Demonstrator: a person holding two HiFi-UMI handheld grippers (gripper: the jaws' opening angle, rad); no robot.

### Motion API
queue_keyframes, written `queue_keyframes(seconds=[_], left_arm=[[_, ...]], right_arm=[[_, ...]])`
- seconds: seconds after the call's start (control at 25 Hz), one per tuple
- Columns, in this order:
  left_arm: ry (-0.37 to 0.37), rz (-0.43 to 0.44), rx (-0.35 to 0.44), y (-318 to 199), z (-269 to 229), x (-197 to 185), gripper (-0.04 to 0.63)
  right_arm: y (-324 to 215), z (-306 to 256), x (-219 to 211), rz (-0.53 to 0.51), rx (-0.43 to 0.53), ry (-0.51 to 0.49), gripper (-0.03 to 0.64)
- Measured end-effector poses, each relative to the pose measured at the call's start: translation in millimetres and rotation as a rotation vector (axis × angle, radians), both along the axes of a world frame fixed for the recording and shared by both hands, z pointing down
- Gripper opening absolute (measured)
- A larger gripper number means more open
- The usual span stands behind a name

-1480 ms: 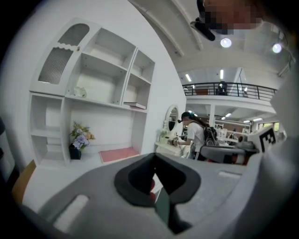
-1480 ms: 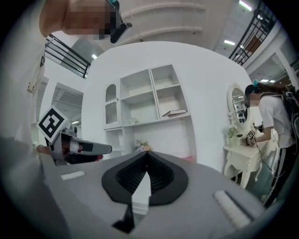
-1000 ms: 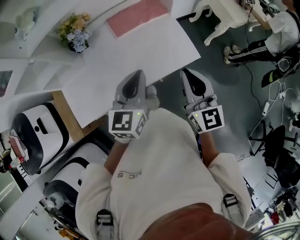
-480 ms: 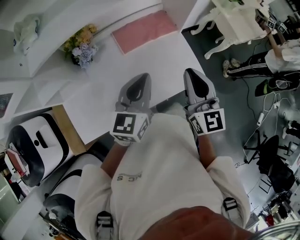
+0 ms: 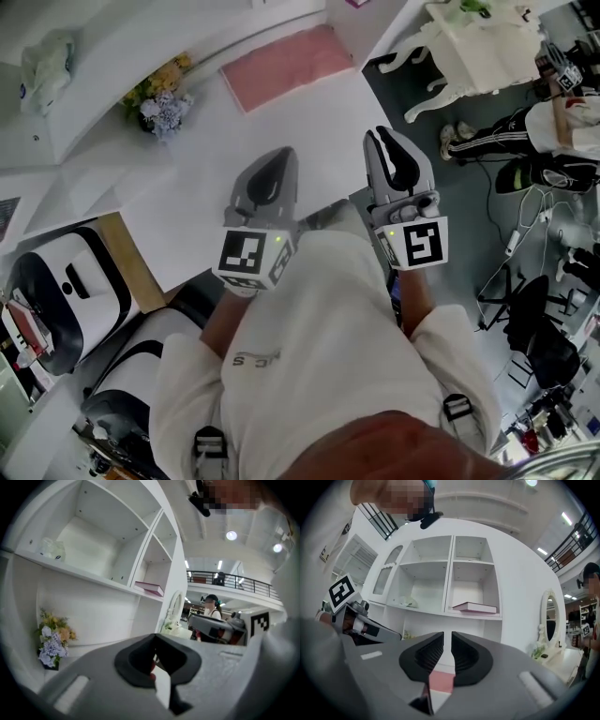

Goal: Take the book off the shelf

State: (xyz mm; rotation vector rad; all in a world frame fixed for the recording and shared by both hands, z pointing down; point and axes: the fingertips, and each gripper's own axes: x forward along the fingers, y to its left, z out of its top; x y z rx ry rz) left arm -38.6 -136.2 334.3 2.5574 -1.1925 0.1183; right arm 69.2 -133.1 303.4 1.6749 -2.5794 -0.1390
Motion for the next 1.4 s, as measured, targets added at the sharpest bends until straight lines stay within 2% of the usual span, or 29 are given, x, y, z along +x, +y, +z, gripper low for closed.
queue_keyframes(seconds=[0.28,0.48,0.72,0.8,1.0,1.16,1.4], left_arm=[[0.013,0.025,-0.002,-9,-6,8,-0.003],[0.041,0.02,-0.011,-16,-13,8,-0.003],[0.063,0.02,-0.014,-21,-18,11,-0.003],[0.07,0.021,-0.016,-23,-19,11,-0.003],[0.076,0.014,-0.018,-24,-20,11,-0.003],[0.082,0.016,-0.023,-23,-21,11,-0.003],[0.092,0.019,-0.035,-22,-18,9,-0.003]], right_arm=[[-20,-40,-7,-0.041,0.117,0.037,0.077],[-36,-62,-10,-0.053,0.204,0.15,0.114],[-62,-80,-14,-0.024,0.292,0.29,0.126],[-71,-82,-14,-0.013,0.284,0.316,0.129],[-88,-96,-15,-0.03,0.263,0.225,0.146],[-103,-96,-15,-0.021,0.253,0.28,0.221],[-123,-93,-12,-0.003,0.26,0.429,0.253]])
